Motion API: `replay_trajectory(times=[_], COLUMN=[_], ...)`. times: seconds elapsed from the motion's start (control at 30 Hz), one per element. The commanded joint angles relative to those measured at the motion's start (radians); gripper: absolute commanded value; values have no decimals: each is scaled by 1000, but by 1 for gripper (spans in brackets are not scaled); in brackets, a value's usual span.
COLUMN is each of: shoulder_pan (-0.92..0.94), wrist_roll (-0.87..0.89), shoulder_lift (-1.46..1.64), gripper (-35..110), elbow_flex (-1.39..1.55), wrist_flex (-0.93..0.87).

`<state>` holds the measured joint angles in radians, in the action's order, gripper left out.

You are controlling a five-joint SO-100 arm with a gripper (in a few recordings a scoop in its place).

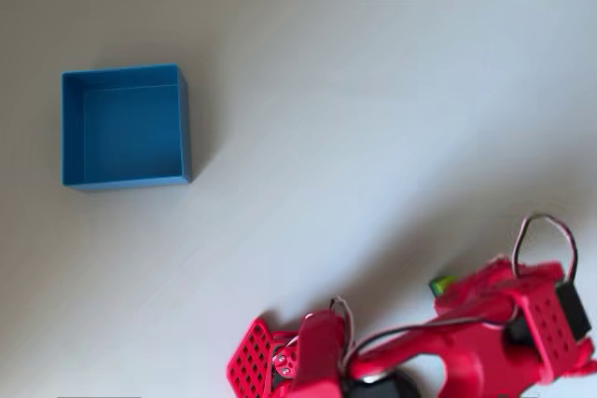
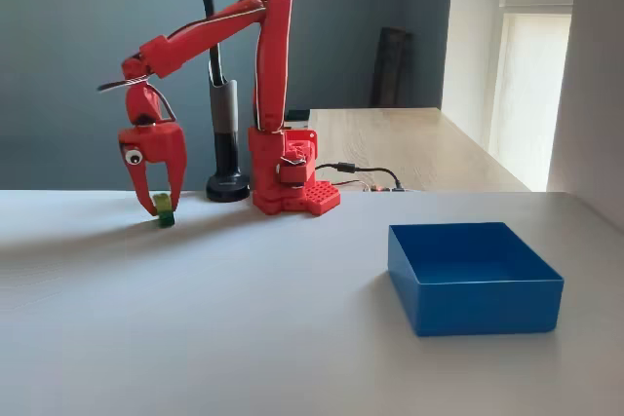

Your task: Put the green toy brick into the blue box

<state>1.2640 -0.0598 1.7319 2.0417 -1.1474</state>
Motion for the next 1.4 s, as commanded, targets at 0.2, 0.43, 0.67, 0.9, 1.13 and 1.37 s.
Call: replay_trajectory(times=[0.2, 0.43, 0.67, 0.9, 1.13, 1.37], shoulder_pan=[-413, -759, -1055, -1345, -1609, -1789], wrist_roll=[26, -58, -110, -156, -163, -141], shoulder_lift=[34, 32, 31, 29, 28, 26], gripper=[0, 0, 0, 0, 0, 0], elbow_flex=[-433, -541, -509, -495, -509, -495], wrist_flex=[-175, -152, -41, 12, 12, 11])
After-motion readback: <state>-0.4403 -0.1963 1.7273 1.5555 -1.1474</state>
